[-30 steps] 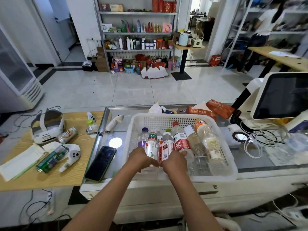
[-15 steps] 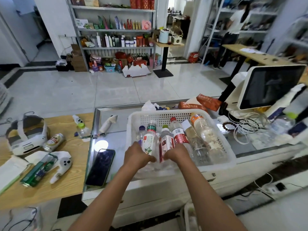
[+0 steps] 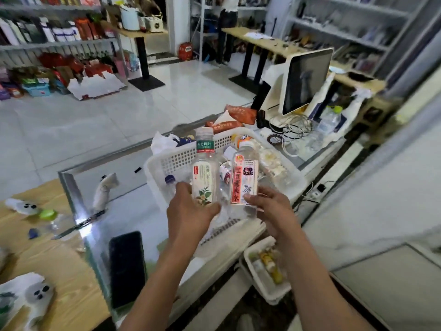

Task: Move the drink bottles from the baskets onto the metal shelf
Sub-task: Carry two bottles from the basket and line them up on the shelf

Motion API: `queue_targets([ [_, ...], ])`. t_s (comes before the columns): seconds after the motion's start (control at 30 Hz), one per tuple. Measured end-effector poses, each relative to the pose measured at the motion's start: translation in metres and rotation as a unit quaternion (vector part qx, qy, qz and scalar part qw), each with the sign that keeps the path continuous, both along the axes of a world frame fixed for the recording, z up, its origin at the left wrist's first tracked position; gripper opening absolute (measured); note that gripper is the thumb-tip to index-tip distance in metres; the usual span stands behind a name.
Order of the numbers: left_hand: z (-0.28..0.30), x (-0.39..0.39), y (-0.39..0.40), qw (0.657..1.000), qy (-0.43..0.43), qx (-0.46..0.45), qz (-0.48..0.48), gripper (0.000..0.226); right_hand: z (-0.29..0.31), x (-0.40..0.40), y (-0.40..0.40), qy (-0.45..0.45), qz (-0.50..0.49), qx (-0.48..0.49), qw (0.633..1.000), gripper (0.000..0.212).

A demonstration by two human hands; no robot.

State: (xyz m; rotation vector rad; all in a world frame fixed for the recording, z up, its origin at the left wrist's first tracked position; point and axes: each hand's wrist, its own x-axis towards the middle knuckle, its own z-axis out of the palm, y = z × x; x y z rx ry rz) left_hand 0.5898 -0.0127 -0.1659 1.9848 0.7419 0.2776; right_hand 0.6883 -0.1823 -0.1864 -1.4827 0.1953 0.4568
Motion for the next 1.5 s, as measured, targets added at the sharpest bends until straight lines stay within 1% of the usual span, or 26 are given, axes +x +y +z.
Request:
queue_targets([
  [0.17, 0.007, 0.009, -0.020, 0.996, -0.026, 0.001, -0.084, 0.062, -0.003, -0.038, -0.031, -0.008, -0.092, 0.066, 0.994, 0.047],
  [0.27, 0.005, 0.011, -0.045, 0.990, -0.042, -0.007, -0.131, 0.059, -0.001, -0.057, -0.060, -0.004, -0.141, 0.118, 0.983, 0.056],
  [0.33, 0.004, 0.014, -0.069, 0.984, -0.048, -0.014, -0.172, 0.058, 0.002, -0.071, -0.086, -0.012, -0.169, 0.133, 0.977, 0.058],
  [0.43, 0.006, 0.013, -0.109, 0.969, -0.057, -0.022, -0.240, 0.058, 0.009, -0.098, -0.131, -0.038, -0.206, 0.150, 0.966, 0.059],
  [0.53, 0.010, 0.003, -0.160, 0.945, -0.076, -0.012, -0.319, 0.058, 0.017, -0.139, -0.180, -0.078, -0.259, 0.150, 0.951, 0.079],
  [0.57, 0.011, -0.002, -0.174, 0.937, -0.081, -0.008, -0.340, 0.058, 0.020, -0.154, -0.193, -0.085, -0.275, 0.145, 0.947, 0.081],
  [0.67, 0.017, -0.032, -0.235, 0.902, -0.096, -0.009, -0.422, 0.060, 0.029, -0.217, -0.244, -0.106, -0.360, 0.108, 0.921, 0.072],
  [0.73, 0.020, -0.056, -0.272, 0.875, -0.101, -0.016, -0.474, 0.061, 0.034, -0.260, -0.271, -0.122, -0.410, 0.079, 0.900, 0.063],
  [0.8, 0.021, -0.089, -0.310, 0.841, -0.104, -0.015, -0.531, 0.063, 0.037, -0.310, -0.295, -0.136, -0.455, 0.053, 0.879, 0.056],
  [0.93, 0.025, -0.168, -0.377, 0.782, -0.105, -0.021, -0.614, 0.069, 0.045, -0.412, -0.333, -0.149, -0.539, 0.038, 0.828, 0.054],
  [1.03, 0.031, -0.239, -0.418, 0.732, -0.120, -0.024, -0.671, 0.068, 0.047, -0.497, -0.355, -0.160, -0.599, 0.022, 0.784, 0.056],
  [1.07, 0.032, -0.259, -0.429, 0.720, -0.128, -0.029, -0.682, 0.068, 0.049, -0.520, -0.361, -0.163, -0.614, 0.013, 0.772, 0.056],
  [1.17, 0.036, -0.324, -0.463, 0.687, -0.136, -0.046, -0.713, 0.067, 0.056, -0.596, -0.377, -0.166, -0.652, -0.025, 0.739, 0.046],
  [1.3, 0.040, -0.394, -0.502, 0.642, -0.139, -0.063, -0.752, 0.066, 0.070, -0.676, -0.391, -0.155, -0.679, -0.063, 0.715, 0.047],
  [1.4, 0.048, -0.431, -0.530, 0.615, -0.134, -0.068, -0.774, 0.066, 0.082, -0.717, -0.405, -0.144, -0.702, -0.071, 0.694, 0.045],
  [1.5, 0.059, -0.457, -0.556, 0.591, -0.129, -0.079, -0.792, 0.068, 0.095, -0.744, -0.422, -0.139, -0.727, -0.080, 0.668, 0.050],
])
